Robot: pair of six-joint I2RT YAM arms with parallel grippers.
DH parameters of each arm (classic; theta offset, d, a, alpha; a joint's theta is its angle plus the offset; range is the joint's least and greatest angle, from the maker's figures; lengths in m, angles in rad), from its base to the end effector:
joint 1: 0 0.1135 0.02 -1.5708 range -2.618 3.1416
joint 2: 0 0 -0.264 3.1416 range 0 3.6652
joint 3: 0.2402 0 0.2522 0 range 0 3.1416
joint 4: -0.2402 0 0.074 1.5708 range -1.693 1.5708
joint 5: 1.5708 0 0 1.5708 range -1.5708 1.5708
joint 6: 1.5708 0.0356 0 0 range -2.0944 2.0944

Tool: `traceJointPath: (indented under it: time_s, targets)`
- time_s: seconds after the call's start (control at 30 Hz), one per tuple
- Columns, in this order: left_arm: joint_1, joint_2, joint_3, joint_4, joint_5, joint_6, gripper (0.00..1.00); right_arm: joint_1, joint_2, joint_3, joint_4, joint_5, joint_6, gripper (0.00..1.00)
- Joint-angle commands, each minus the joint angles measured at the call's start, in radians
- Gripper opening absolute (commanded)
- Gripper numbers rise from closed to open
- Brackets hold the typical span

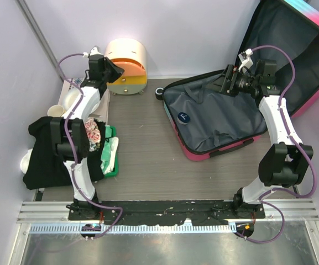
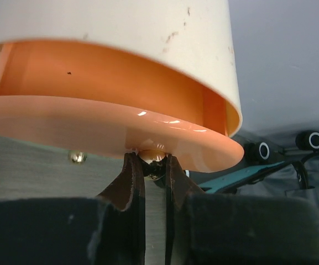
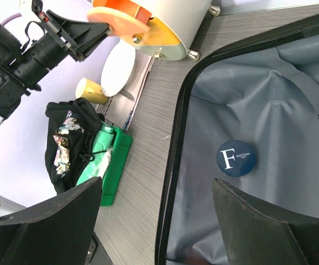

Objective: Open, take out, and arrange the luggage

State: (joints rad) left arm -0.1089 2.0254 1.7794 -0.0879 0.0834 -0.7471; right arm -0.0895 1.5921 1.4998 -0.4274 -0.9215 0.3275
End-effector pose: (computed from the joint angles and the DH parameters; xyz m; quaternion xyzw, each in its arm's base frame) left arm 0.4883 -0.0564 0.3133 -0.2324 0.7806 -0.2713 0.5129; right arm 0.3591 -0.0038 0.3672 -0.0578 0.8042 0.4352 0.4005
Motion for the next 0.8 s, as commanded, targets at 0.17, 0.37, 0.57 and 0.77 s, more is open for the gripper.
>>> traceJointPath:
  time_s: [0.17,0.37,0.57,0.77]
  targets:
    - [-0.008,-0.211,-0.208,0.02,0.044,-0.1,0.0,-0.004,0.002,0.036,0.032,-0.016,0.015,0.86]
    - [-0.006,-0.243,-0.247,0.014,0.047,-0.094,0.3,-0.003,0.014,0.039,0.029,-0.008,0.013,0.86]
    - [-0.002,-0.292,-0.253,0.011,0.058,-0.066,0.6,0.017,0.032,0.075,-0.064,0.091,-0.1,0.86]
    - [0.024,-0.415,-0.31,-0.033,0.147,0.081,0.78,0.146,0.091,0.117,-0.26,0.327,-0.496,0.86]
